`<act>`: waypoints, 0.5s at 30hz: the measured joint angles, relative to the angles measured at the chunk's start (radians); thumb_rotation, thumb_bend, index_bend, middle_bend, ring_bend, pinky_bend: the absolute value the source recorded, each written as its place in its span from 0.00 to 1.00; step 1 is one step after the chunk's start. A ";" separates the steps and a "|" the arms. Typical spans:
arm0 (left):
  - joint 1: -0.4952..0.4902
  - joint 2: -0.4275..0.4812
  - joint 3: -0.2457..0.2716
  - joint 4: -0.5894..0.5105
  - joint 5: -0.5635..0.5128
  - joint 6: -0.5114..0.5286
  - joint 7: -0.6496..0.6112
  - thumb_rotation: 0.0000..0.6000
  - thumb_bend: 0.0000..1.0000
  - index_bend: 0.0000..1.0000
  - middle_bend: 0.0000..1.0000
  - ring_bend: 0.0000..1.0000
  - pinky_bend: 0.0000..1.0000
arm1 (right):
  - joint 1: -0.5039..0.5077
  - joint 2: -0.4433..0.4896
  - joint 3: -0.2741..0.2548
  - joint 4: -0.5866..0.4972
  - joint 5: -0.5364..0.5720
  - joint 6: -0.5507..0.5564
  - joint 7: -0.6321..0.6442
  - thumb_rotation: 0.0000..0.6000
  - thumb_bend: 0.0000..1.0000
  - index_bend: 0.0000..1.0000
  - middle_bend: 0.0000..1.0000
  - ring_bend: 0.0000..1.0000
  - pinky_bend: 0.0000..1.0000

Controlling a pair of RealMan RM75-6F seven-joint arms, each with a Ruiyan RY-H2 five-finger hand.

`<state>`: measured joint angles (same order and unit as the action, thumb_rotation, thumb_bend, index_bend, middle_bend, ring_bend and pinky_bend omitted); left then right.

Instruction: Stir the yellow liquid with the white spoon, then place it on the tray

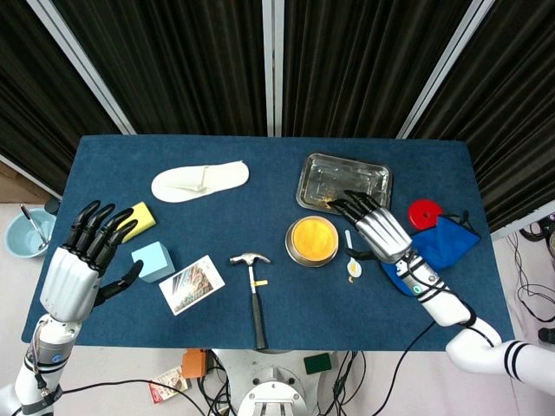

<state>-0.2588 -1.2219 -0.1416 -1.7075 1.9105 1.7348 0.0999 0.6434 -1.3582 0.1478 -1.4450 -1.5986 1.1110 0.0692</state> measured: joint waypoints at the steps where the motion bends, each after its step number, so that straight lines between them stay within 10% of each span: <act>1: -0.002 0.000 0.000 -0.001 -0.001 -0.006 0.002 0.99 0.28 0.13 0.13 0.09 0.09 | 0.004 -0.001 0.000 0.003 0.002 -0.005 0.002 1.00 0.18 0.12 0.16 0.06 0.15; 15: 0.020 0.001 0.020 0.012 -0.075 -0.032 0.018 0.99 0.28 0.13 0.13 0.09 0.09 | 0.004 0.056 -0.042 0.051 0.012 -0.040 -0.106 1.00 0.27 0.27 0.23 0.07 0.17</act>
<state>-0.2393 -1.2212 -0.1215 -1.6954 1.8358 1.7030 0.1182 0.6474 -1.3024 0.1057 -1.3940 -1.5862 1.0714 -0.0372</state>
